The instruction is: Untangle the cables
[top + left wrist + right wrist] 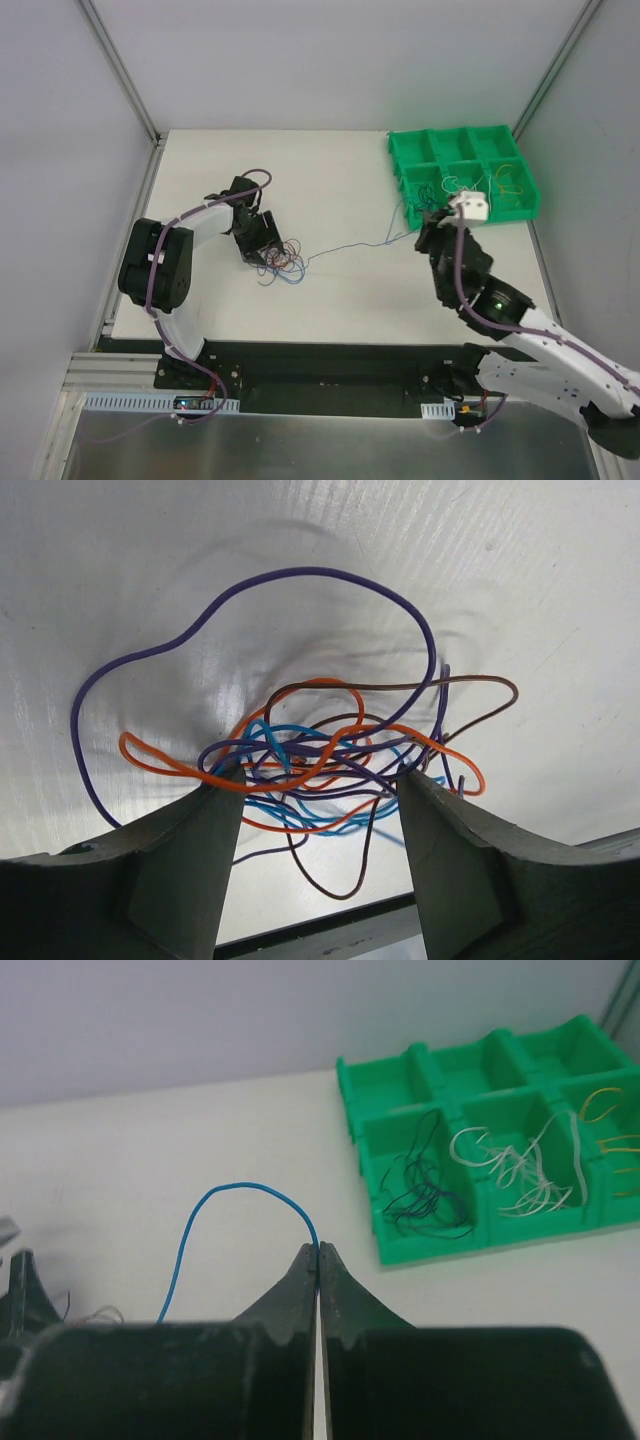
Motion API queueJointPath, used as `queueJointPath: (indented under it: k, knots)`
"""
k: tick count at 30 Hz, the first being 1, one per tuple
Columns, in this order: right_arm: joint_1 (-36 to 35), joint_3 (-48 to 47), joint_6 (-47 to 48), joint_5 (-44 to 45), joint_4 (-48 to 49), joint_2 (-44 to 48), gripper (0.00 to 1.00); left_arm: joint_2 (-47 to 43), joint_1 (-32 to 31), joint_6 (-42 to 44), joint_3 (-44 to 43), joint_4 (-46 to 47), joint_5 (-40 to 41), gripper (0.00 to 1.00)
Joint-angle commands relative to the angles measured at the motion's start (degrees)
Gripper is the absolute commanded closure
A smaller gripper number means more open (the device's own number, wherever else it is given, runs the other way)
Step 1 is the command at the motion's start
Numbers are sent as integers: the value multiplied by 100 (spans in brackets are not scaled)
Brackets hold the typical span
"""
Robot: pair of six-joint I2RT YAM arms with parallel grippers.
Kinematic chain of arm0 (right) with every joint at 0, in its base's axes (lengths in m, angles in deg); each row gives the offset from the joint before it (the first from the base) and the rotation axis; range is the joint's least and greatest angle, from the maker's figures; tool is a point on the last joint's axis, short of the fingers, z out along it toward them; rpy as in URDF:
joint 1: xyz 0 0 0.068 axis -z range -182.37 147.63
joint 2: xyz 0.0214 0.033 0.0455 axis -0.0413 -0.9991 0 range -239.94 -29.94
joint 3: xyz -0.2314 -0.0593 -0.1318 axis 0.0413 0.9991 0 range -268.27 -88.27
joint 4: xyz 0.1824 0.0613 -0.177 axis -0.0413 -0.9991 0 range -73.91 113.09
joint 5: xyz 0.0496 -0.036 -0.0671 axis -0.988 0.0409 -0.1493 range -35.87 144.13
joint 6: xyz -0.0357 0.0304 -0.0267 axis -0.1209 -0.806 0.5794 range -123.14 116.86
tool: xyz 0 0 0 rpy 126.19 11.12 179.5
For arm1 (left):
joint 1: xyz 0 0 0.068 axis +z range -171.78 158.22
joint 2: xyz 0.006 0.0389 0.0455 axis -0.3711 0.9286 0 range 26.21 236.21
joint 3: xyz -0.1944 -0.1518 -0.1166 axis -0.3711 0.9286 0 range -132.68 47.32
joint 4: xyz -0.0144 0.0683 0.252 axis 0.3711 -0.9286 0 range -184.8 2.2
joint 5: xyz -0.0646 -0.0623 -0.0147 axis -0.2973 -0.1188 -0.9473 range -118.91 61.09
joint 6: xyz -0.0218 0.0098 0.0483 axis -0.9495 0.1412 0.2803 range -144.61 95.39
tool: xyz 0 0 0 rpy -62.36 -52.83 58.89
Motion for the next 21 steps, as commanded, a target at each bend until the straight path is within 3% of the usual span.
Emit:
queueJointPath:
  k: [1, 10, 16, 21]
  knots:
    - [511, -172, 634, -81, -18, 700, 99, 360, 120, 273, 83, -85, 147, 38]
    - [995, -1340, 1434, -222, -361, 938, 100, 255, 270, 273, 144, -85, 138, 39]
    - [1013, -2053, 2515, 23, -18, 1043, 100, 193, 358, 344, 214, 55, -116, 39]
    - [1022, -2431, 2797, 120, 70, 1280, 99, 149, 375, 326, 285, 161, -187, 40]
